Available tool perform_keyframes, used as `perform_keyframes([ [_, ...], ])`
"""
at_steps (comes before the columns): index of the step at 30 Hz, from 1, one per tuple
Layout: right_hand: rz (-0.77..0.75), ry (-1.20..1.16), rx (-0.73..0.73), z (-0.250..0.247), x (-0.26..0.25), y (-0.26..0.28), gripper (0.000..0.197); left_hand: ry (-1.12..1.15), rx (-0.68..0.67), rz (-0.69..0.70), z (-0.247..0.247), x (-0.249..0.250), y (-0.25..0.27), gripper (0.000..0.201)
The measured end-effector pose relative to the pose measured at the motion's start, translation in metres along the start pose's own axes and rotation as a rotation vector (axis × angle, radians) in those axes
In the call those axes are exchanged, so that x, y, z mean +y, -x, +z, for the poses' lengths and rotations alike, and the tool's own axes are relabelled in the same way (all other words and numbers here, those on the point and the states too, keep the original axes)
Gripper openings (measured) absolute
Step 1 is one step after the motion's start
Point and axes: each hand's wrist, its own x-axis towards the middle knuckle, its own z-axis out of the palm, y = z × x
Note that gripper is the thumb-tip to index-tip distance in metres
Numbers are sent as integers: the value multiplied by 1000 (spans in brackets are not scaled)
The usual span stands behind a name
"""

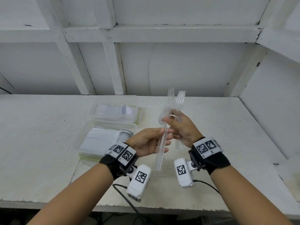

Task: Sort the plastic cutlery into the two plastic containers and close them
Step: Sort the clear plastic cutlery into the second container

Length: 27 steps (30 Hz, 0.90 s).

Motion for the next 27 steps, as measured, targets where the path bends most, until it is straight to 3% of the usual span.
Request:
perform_keyframes([
  [7, 37, 48, -37, 2, -3, -3, 17, -84, 69, 24, 0, 5, -1, 17],
  [12, 69, 178, 237, 2, -3, -3, 23, -222, 196, 134, -4, 15, -3, 11],
  [15, -4, 288, 284, 5, 4, 1, 12, -246, 337, 219, -7, 14, -7, 9],
  [18, -137, 430, 280, 11, 17, 7, 14, -151, 405, 249, -7, 8, -11, 6],
  [27, -361, 709, 321, 26, 32, 15, 20, -4, 363, 240, -5, 1, -14, 12],
])
